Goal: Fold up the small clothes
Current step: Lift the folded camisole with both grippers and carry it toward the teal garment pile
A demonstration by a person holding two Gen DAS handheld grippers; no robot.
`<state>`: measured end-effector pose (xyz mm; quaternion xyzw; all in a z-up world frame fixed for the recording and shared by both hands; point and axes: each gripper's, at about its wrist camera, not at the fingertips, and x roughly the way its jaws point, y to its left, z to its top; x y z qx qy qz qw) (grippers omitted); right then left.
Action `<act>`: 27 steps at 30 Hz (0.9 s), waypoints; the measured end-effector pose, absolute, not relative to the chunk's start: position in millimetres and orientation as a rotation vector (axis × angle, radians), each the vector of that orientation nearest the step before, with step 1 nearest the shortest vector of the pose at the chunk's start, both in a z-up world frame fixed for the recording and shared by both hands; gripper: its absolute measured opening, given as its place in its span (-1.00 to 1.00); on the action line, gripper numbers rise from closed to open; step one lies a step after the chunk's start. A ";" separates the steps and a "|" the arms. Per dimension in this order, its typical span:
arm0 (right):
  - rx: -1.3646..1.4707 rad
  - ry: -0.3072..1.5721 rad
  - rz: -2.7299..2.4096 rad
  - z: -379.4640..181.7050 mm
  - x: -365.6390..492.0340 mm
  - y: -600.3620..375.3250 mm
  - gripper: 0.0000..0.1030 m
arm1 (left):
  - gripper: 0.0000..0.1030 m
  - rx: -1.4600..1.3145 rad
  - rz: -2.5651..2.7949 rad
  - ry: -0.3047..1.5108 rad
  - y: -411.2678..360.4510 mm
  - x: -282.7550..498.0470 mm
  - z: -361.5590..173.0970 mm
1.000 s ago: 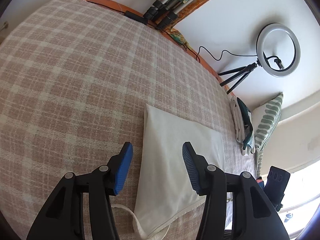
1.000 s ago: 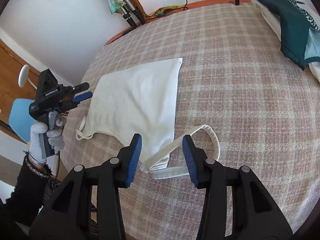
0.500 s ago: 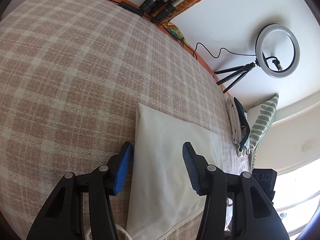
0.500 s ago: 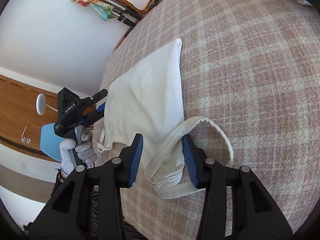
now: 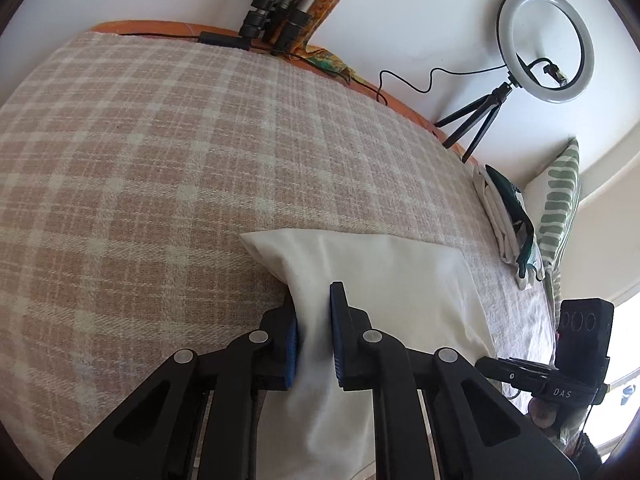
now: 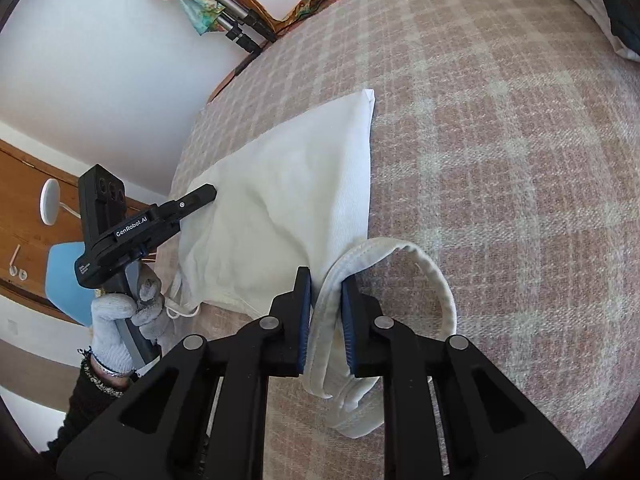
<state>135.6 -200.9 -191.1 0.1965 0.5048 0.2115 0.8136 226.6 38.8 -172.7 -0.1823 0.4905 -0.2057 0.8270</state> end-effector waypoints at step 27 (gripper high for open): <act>0.212 0.864 0.346 -127.0 102.0 -230.9 -0.74 | -0.94 -0.312 -0.575 0.797 -22.6 208.3 -79.6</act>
